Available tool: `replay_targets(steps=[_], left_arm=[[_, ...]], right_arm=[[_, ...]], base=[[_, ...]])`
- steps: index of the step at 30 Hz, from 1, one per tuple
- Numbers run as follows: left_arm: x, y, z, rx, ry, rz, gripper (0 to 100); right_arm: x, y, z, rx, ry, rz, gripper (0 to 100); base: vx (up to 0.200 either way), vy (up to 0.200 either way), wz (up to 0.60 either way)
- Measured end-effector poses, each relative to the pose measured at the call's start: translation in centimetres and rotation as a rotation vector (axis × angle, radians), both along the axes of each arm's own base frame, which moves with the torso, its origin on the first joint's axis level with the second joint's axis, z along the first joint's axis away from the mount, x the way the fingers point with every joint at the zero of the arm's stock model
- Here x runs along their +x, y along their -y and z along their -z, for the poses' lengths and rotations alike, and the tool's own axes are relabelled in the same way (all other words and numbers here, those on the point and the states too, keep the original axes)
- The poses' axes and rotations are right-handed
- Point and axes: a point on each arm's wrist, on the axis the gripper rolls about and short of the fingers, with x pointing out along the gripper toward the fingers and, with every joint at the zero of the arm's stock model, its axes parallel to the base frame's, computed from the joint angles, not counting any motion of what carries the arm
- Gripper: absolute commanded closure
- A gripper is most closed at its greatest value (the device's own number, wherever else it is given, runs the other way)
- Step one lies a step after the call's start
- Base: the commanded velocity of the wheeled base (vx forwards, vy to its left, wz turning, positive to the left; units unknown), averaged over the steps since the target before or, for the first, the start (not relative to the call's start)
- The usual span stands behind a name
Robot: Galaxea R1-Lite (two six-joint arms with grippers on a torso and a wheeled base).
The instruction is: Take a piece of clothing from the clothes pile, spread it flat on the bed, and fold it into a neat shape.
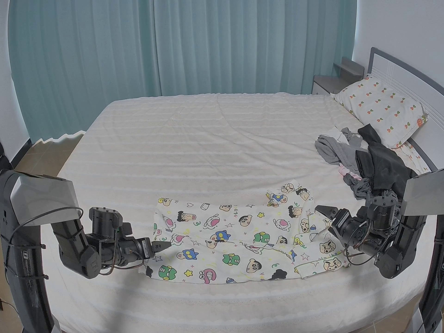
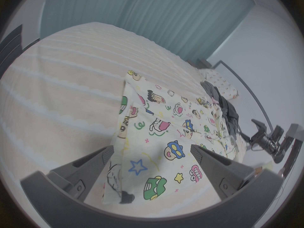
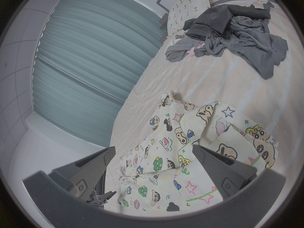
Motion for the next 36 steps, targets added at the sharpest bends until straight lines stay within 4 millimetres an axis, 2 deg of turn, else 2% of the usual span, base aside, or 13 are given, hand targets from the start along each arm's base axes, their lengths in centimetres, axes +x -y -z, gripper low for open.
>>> replay_targets(steps=[6, 22, 23, 36], left_arm=[[1.4, 0.2, 1.1, 0.044, 0.024, 0.066, 0], [2.2, -0.2, 3.0, 0.099, 0.029, 0.092, 0], [2.2, -0.2, 3.0, 0.100, 0.027, 0.092, 100], [1.9, -1.0, 3.5, 0.101, 0.004, 0.070, 100]], right_arm=[[-0.3, -0.1, 0.3, -0.003, -0.006, -0.006, 0], [-0.3, -0.2, 0.7, -0.006, -0.022, -0.010, 0], [-0.3, -0.2, 0.7, -0.006, -0.022, -0.011, 0], [-0.3, -0.2, 0.8, -0.007, -0.025, -0.010, 0]], base=[[0.000, 0.000, 0.00], [0.000, 0.000, 0.00], [0.000, 0.000, 0.00], [0.000, 0.000, 0.00]])
